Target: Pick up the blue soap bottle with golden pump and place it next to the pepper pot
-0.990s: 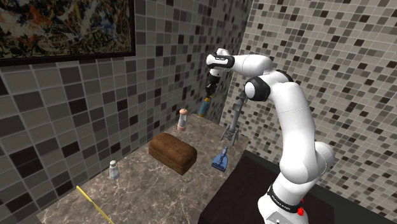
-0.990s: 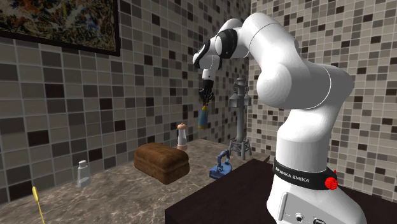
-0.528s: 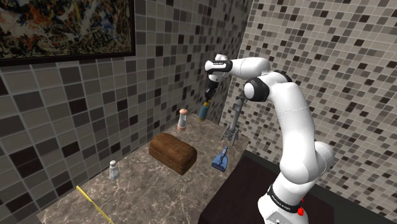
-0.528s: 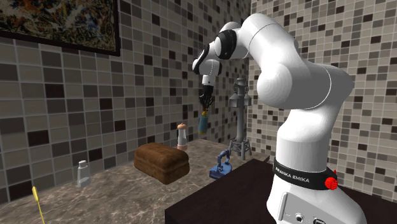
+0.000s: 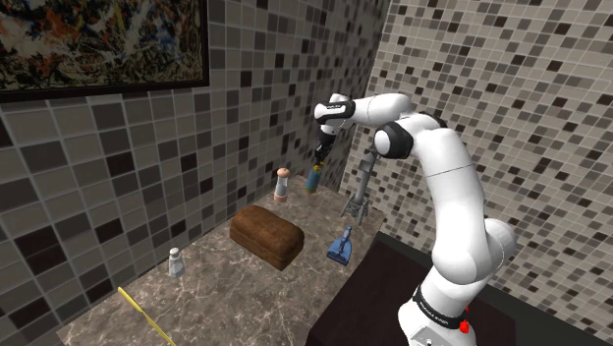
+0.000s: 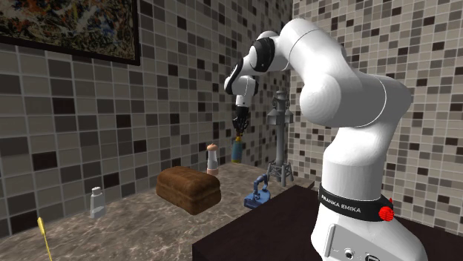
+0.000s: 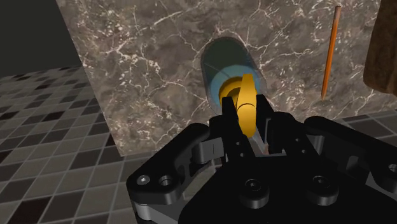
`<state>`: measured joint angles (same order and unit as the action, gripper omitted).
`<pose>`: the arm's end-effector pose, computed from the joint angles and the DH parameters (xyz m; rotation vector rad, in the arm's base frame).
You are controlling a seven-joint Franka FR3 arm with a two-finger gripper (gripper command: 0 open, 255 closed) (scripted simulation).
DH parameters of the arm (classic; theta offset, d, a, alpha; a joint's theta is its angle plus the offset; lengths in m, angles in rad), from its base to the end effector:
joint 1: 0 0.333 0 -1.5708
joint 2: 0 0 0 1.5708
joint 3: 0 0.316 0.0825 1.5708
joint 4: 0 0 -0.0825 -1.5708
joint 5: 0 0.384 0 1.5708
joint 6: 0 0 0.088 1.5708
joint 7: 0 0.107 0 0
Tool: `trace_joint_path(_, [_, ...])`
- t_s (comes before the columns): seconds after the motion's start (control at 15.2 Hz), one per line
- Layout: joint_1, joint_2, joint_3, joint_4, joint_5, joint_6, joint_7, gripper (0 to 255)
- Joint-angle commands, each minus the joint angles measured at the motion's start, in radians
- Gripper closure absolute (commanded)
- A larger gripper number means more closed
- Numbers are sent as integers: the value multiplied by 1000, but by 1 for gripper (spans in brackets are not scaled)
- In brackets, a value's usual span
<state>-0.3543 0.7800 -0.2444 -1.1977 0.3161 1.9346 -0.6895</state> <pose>0.6582 -0.3622 0.3236 -3.0289 -0.0627 -0.0848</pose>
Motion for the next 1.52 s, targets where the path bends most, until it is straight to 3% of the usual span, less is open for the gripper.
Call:
trace_joint_path(0.0, [0, 7, 2, -15, 3, 22, -5, 255])
trace_joint_path(0.92, [-4, 97, 19, -55, 27, 150, -31, 255])
trace_joint_path(1.45, [-4, 97, 19, -55, 27, 150, -31, 255])
